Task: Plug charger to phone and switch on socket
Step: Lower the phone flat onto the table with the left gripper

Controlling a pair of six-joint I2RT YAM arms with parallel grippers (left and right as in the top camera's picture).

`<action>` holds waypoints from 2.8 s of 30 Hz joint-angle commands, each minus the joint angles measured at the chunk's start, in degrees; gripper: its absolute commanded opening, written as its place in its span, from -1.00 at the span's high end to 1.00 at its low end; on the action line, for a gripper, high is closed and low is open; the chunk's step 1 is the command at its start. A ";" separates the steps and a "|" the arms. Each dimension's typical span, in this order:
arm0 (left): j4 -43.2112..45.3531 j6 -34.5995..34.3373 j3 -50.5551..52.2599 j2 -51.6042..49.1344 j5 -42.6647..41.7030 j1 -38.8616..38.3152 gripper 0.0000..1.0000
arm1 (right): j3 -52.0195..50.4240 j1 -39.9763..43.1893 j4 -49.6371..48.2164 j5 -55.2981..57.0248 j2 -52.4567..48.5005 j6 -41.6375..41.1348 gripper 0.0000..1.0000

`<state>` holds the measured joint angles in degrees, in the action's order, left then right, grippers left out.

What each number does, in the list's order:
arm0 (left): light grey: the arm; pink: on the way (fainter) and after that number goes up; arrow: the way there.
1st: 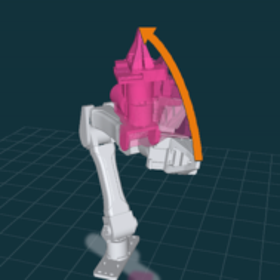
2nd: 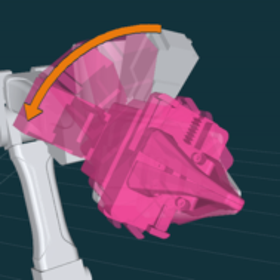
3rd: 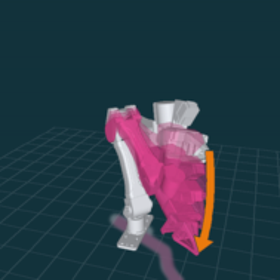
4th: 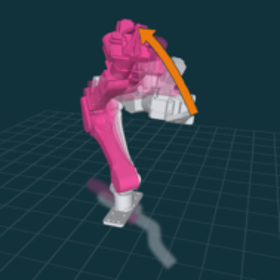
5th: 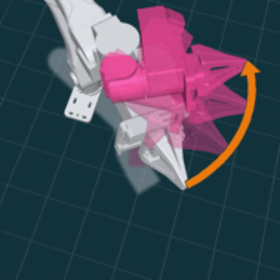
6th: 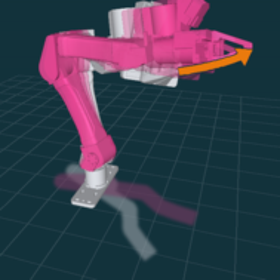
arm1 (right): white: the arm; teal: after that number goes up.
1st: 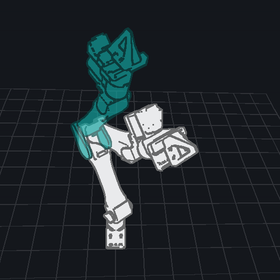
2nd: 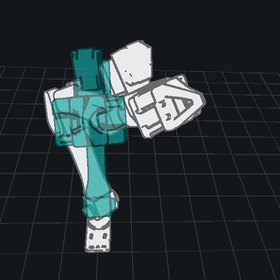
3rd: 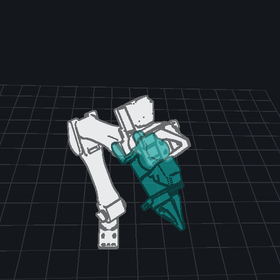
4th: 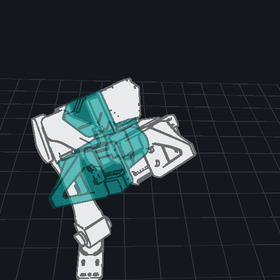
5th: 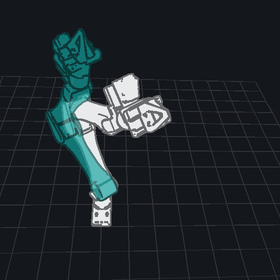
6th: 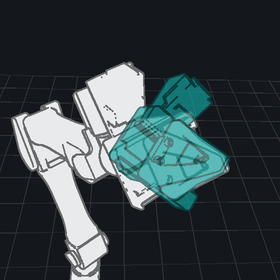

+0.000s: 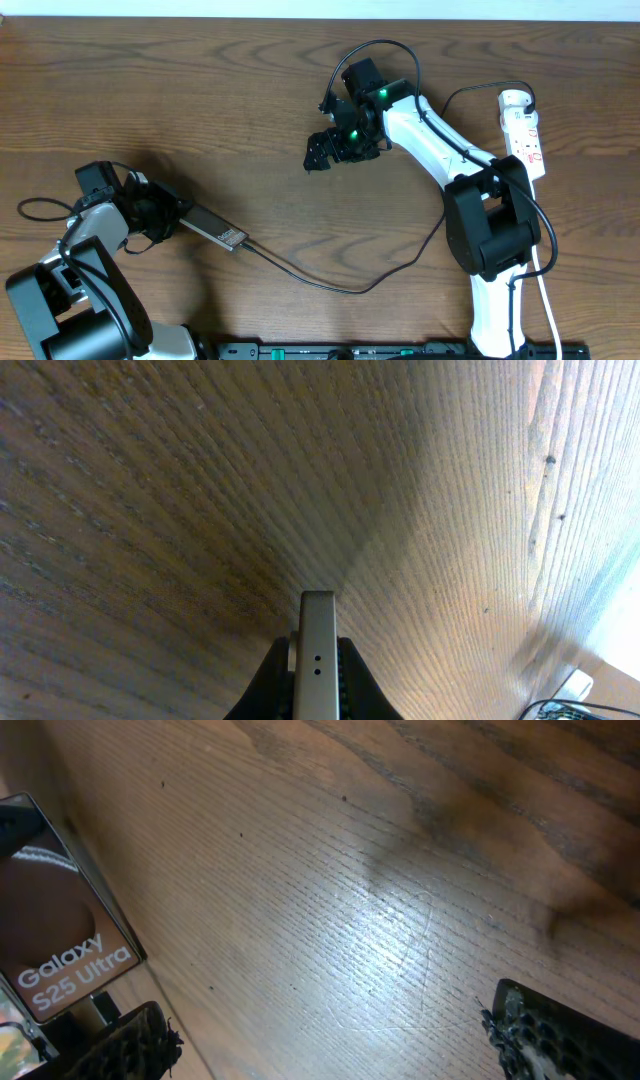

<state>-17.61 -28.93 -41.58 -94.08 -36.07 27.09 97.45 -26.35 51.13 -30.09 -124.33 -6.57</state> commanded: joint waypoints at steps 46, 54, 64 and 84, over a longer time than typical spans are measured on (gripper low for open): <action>-1.86 -0.28 3.39 -0.44 2.67 -0.17 0.40 | 0.74 0.22 0.04 -0.07 -0.02 -0.48 -0.99; -3.19 -0.26 3.39 -0.44 2.71 -0.17 0.38 | 0.74 0.22 0.04 -0.07 -0.02 -0.48 -0.99; -4.52 -0.28 3.39 -0.44 4.96 -0.17 0.36 | 0.74 0.22 0.04 -0.09 -0.02 -0.48 -0.98; -8.96 -0.26 3.39 -0.44 8.72 -0.17 0.25 | 0.74 0.22 0.04 -0.09 -0.02 -0.48 -0.99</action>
<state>-25.15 -29.76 -40.49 -92.38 -35.79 27.09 97.45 -26.35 51.18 -29.95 -124.33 -6.57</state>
